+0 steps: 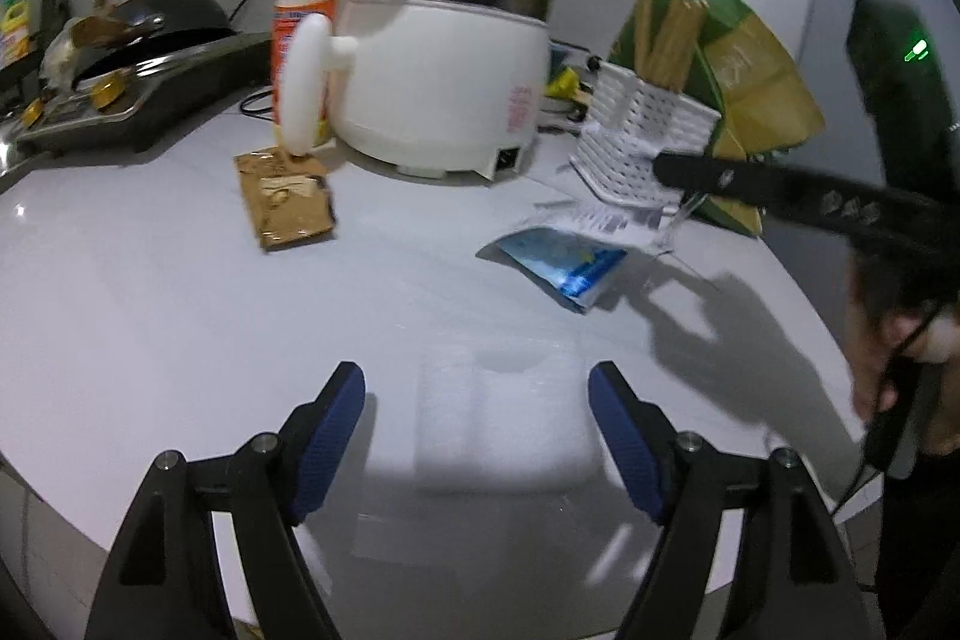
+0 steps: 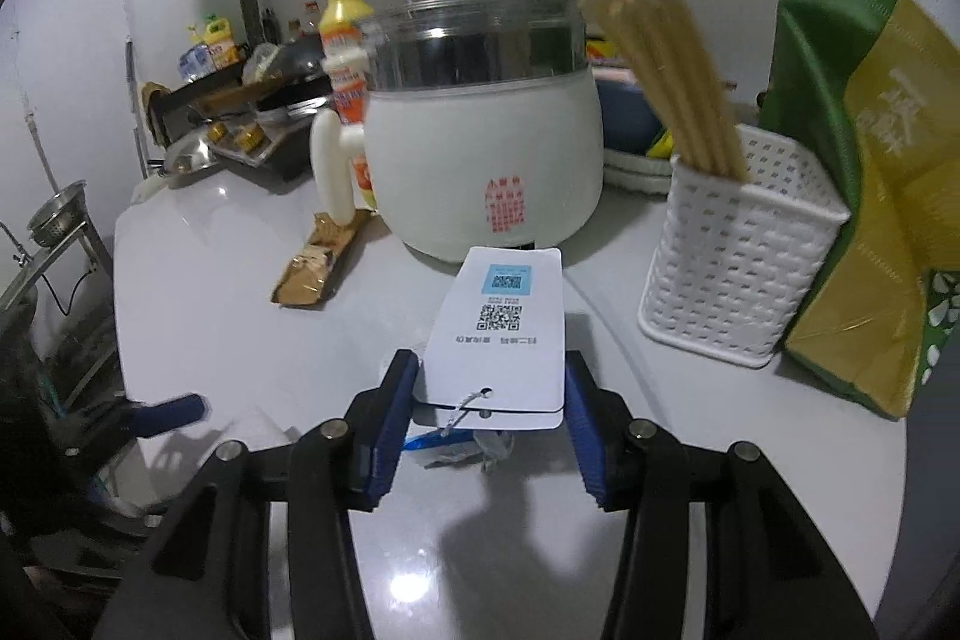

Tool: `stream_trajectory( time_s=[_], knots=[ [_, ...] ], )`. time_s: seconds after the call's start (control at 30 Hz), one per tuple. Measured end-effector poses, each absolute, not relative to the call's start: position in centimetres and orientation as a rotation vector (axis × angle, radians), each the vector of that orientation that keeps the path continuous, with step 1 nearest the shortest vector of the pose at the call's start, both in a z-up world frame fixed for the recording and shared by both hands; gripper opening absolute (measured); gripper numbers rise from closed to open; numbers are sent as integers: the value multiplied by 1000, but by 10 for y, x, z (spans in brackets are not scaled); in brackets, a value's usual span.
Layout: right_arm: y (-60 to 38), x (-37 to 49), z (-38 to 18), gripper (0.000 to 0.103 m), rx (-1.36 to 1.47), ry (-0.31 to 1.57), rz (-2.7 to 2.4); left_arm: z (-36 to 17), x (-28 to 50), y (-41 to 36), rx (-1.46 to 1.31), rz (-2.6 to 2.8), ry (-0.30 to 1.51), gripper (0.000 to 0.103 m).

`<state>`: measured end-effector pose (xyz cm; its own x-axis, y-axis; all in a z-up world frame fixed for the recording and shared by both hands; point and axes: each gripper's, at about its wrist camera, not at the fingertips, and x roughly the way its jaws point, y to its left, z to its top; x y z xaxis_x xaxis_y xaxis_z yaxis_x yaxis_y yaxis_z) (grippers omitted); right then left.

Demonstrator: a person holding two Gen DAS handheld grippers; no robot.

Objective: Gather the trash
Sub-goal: 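Close the left tool on the white foam block, then carry the foam block and price tags down to the trash bin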

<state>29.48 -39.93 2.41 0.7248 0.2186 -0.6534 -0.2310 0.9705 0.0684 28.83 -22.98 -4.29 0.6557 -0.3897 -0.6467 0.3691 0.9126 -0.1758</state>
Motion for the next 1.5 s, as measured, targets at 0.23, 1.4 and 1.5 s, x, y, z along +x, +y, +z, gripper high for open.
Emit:
stream_trajectory(
  time_s=[0.23,1.4,1.5],
  knots=[
    [-414,278,38,46,-4,678,249,-47,290,-251,41,-450,763,75],
    [-347,216,82,46,-93,589,343,-1,231,-180,30,-336,641,61],
    [-331,212,84,46,-110,587,363,0,224,-167,17,-318,630,61]
  ],
)
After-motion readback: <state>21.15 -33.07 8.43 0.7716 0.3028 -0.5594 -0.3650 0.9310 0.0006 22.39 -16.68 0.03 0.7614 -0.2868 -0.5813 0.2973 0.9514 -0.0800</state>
